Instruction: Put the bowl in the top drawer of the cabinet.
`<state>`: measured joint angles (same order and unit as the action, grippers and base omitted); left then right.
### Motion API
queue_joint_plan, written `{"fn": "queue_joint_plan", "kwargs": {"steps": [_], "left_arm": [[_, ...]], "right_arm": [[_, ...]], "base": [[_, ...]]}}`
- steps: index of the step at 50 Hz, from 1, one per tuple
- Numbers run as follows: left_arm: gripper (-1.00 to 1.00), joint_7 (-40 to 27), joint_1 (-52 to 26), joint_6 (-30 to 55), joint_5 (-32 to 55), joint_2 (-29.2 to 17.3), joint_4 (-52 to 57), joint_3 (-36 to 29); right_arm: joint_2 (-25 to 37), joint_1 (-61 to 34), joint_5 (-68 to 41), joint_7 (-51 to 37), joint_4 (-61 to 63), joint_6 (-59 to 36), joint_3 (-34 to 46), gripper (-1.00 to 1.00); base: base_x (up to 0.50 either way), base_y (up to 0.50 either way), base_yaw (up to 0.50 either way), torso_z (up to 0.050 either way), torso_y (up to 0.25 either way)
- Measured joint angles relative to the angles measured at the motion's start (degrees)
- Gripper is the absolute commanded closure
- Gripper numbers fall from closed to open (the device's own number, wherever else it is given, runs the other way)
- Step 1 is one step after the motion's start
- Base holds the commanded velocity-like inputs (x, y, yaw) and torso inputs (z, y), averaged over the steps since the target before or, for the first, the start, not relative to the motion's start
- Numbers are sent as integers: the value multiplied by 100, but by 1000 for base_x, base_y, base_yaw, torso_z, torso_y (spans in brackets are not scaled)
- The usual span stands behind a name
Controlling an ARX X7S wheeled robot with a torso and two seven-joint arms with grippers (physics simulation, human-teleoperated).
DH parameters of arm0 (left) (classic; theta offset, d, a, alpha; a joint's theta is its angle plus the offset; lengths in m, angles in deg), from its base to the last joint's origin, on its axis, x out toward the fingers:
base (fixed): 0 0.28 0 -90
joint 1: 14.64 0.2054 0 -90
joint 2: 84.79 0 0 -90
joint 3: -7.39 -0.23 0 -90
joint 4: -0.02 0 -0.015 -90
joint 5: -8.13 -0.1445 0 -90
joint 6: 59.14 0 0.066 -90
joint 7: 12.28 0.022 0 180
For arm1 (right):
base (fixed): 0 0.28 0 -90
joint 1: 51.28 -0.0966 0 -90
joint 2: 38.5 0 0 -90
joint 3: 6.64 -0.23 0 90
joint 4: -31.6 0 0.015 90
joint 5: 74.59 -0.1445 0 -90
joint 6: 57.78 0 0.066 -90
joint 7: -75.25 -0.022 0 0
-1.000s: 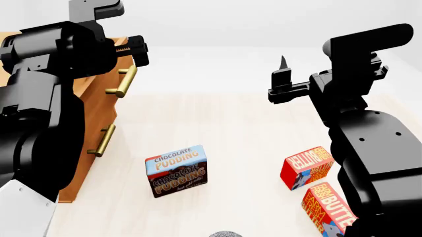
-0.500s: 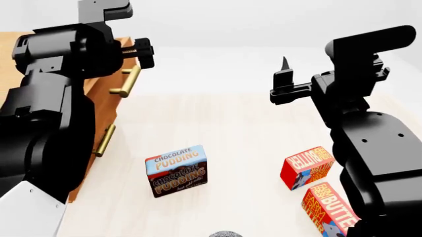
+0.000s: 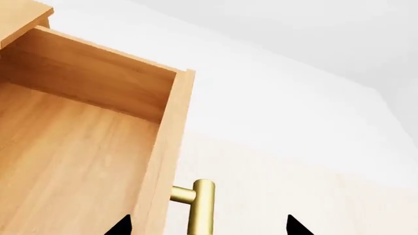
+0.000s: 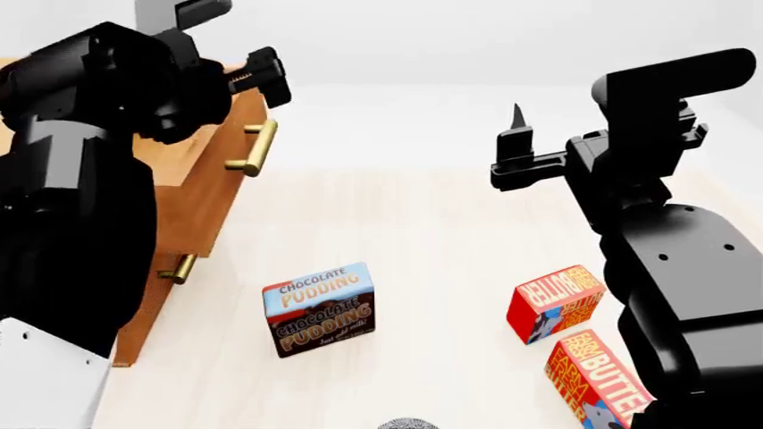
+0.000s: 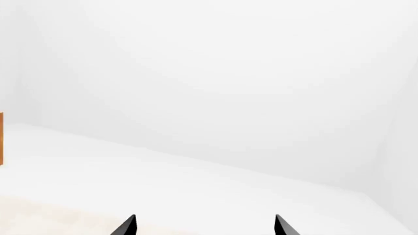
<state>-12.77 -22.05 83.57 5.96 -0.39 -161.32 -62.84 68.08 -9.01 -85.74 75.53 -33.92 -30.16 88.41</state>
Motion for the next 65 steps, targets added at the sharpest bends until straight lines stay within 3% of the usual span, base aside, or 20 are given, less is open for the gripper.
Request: {"fn": "queue_joint_plan", "kwargs": {"steps": [20, 34, 48, 56, 65], "left_arm": [[-100, 344, 186, 225, 713, -116, 14, 1695], [-100, 385, 328, 238, 822, -251, 67, 2256], [-100, 422, 360, 215, 842, -295, 41, 2390], [-100, 456, 217, 163, 621, -224, -76, 2139], [-100, 511, 359, 1416, 658, 208, 1979, 1468]], "right_arm": [[48, 13, -56, -15, 28, -13, -51, -100], [82, 14, -95, -29, 53, -30, -86, -100], [112, 28, -123, -43, 55, -17, -100, -100], [126, 22, -137, -52, 55, -19, -97, -100], [151, 14, -170, -65, 132, -82, -131, -100]], "base": [[2, 0, -1, 0, 0], [3, -1, -3, 0, 0], [2, -1, -4, 0, 0], [2, 0, -1, 0, 0], [0, 0, 0, 0, 0]]}}
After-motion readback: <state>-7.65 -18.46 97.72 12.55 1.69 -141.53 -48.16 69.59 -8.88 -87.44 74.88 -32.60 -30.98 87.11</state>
